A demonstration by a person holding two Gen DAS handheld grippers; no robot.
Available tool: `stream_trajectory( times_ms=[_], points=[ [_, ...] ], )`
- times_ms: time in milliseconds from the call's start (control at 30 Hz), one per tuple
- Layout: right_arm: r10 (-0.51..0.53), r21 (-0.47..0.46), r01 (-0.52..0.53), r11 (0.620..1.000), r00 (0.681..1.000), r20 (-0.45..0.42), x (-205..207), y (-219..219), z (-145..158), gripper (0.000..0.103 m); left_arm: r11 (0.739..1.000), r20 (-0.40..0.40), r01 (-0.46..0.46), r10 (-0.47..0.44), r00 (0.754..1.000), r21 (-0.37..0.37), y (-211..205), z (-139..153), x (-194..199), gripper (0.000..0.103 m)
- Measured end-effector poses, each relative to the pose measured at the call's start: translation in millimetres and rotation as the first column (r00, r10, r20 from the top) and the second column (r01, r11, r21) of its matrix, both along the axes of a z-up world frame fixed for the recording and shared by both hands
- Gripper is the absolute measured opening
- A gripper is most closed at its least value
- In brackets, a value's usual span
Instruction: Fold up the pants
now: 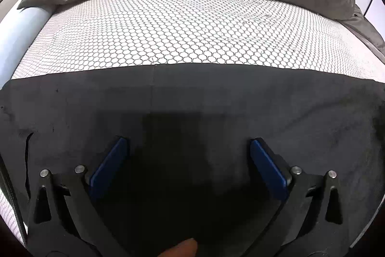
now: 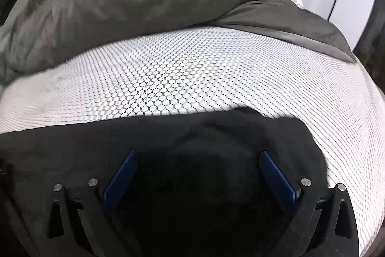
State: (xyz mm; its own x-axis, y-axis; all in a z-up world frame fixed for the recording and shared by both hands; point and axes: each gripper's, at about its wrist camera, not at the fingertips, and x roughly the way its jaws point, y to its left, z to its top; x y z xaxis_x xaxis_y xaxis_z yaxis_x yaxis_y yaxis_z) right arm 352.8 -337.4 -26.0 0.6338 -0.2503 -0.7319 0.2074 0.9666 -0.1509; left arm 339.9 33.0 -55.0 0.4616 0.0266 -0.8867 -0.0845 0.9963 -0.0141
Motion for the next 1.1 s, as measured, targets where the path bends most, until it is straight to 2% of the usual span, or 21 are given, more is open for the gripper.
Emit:
stream_trajectory(
  times_ms=[67, 100, 133, 200, 267, 333, 400, 433, 500, 533, 667, 733, 833, 900, 967, 1033, 1100],
  points=[
    [0.013, -0.056, -0.008, 0.998, 0.997, 0.079, -27, 9, 17, 0.103, 1.000, 0.012, -0.017, 0.017, 1.000, -0.022, 1, 4, -3, 0.102],
    [0.020, -0.057, -0.015, 0.998, 0.996, 0.090, -36, 8, 18, 0.103, 0.999, 0.027, -0.014, 0.015, 1.000, -0.048, 1, 8, -5, 0.102],
    [0.046, -0.043, -0.043, 0.998, 0.997, 0.064, -42, 10, 15, 0.103, 0.997, 0.051, 0.001, 0.003, 0.999, -0.075, -2, 14, -10, 0.102],
    [0.090, -0.045, -0.089, 0.995, 0.996, 0.025, -30, 7, 4, 0.103, 0.995, 0.088, 0.033, -0.025, 0.996, -0.089, -14, 22, -21, 0.102],
    [0.107, -0.048, -0.106, 0.993, 0.994, 0.002, -31, 1, 1, 0.103, 0.995, 0.096, 0.070, -0.063, 0.993, -0.076, -31, 25, -27, 0.102],
    [0.151, -0.025, -0.152, 0.988, 0.987, -0.048, -21, 13, -14, 0.103, 0.993, 0.081, 0.110, -0.106, 0.991, -0.043, -48, 21, -30, 0.102],
    [0.207, -0.063, -0.212, 0.975, 0.975, -0.079, -8, 27, -23, 0.103, 0.993, 0.062, 0.115, -0.114, 0.992, -0.014, -59, 15, -30, 0.102],
    [0.219, -0.113, -0.228, 0.967, 0.971, -0.092, -6, 33, -28, 0.102, 0.994, 0.052, 0.108, -0.108, 0.993, -0.012, -62, 12, -28, 0.102],
    [0.171, -0.177, -0.187, 0.966, 0.980, -0.102, -1, 21, -32, 0.102, 0.996, 0.046, 0.087, -0.085, 0.995, -0.029, -63, 10, -27, 0.102],
    [0.115, -0.209, -0.137, 0.968, 0.987, -0.113, 1, 9, -35, 0.102, 0.996, 0.044, 0.077, -0.075, 0.996, -0.042, -62, 10, -26, 0.102],
    [-0.070, -0.174, 0.054, 0.983, 0.994, -0.083, -13, -47, -26, 0.102, 0.994, 0.070, 0.046, -0.039, 0.997, -0.095, -55, 14, -16, 0.102],
    [-0.058, -0.156, 0.049, 0.987, 0.997, -0.057, -31, -52, -21, 0.103, 0.992, 0.129, 0.033, -0.017, 0.992, -0.124, -58, 25, -12, 0.102],
    [0.017, -0.074, -0.017, 0.997, 1.000, 0.003, -59, -41, -14, 0.103, 0.982, 0.168, 0.123, -0.098, 0.981, -0.144, -87, 40, -2, 0.102],
    [0.029, -0.018, -0.029, 0.999, 0.998, 0.047, -70, -25, -6, 0.103, 0.974, 0.141, 0.192, -0.175, 0.974, -0.119, -115, 37, 3, 0.102],
    [0.108, 0.040, -0.110, 0.993, 0.992, 0.062, -75, -1, -3, 0.103, 0.970, 0.076, 0.230, -0.224, 0.972, -0.083, -135, 23, 7, 0.102],
    [0.217, 0.037, -0.218, 0.975, 0.976, 0.038, -75, 28, -8, 0.103, 0.971, -0.015, 0.232, -0.233, 0.972, -0.055, -143, 1, 14, 0.102],
    [0.270, 0.006, -0.270, 0.963, 0.962, -0.029, -70, 51, -23, 0.103, 0.977, -0.029, 0.205, -0.207, 0.978, -0.059, -139, -9, 19, 0.103]
  ],
)
